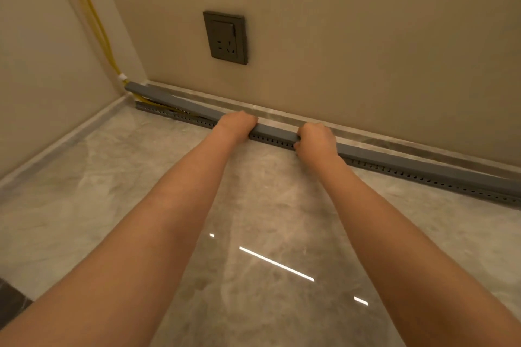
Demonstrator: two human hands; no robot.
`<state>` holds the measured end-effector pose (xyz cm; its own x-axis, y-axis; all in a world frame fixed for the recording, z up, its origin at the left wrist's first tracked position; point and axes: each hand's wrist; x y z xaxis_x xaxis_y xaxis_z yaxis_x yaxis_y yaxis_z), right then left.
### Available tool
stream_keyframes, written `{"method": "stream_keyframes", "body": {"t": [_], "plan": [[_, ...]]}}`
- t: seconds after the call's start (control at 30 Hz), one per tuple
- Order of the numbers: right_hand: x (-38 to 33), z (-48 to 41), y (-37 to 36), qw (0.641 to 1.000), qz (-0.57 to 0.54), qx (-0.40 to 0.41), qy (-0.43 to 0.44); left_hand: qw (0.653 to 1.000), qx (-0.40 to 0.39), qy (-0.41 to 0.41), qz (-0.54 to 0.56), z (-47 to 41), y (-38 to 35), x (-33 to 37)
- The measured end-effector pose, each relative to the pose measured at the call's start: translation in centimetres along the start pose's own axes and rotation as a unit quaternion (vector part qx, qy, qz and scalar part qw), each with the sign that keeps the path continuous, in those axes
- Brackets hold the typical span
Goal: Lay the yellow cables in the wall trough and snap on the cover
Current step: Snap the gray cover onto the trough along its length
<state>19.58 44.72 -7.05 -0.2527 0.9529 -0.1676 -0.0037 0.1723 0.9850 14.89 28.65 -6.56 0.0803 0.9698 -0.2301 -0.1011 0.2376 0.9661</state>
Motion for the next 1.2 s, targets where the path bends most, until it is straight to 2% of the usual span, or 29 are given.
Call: {"method": "stream_keyframes", "body": {"t": [0.1, 0.2, 0.33, 0.5, 0.63, 0.7, 0.8, 0.93, 1.2], "plan": [[-0.5, -0.7, 0.1, 0.999, 0.009, -0.010, -0.032, 0.999, 0.008, 0.026, -0.045, -0.9, -0.1, -3.1], [-1.2, -1.0, 0.7, 0.998, 0.030, -0.031, -0.051, 0.998, 0.012, 0.003, -0.058, -1.6, -0.2, -4.1], [-4.3, -2.0, -0.5, 0.997, 0.015, -0.075, -0.022, 0.998, 0.039, -0.020, -0.039, -1.8, -1.5, -4.9], [-8.8, -5.5, -2.6, 0.995, -0.073, -0.060, 0.035, 0.998, 0.064, -0.021, 0.006, -1.8, -3.3, -4.9], [-9.7, -6.6, -4.4, 0.998, -0.044, 0.021, 0.039, 0.996, 0.066, -0.038, 0.040, -2.4, -3.7, -5.5], [-9.6, -6.8, -4.7, 0.998, -0.021, 0.034, 0.042, 0.996, 0.064, -0.053, 0.033, -2.6, -3.2, -6.0], [-9.5, -6.9, -4.4, 0.998, -0.040, 0.025, 0.037, 0.995, 0.044, -0.089, 0.023, -2.9, -2.6, -6.7], [-9.3, -7.4, -3.9, 0.998, -0.054, 0.012, 0.036, 0.987, 0.010, -0.143, 0.067, -3.7, -1.6, -9.1], [-10.7, -8.5, -2.8, 0.999, -0.015, -0.032, 0.025, 0.991, 0.013, -0.111, 0.071, -5.2, -1.9, -13.7]]}}
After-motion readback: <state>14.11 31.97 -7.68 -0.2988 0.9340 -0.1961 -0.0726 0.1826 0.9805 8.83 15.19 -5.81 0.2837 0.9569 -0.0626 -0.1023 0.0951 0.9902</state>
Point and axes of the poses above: each hand's wrist, its own z-axis away from the middle knuckle, its own y-axis out of the back of the hand, x = y × z, and after that the axes turned 13 degrees about y, right-handed
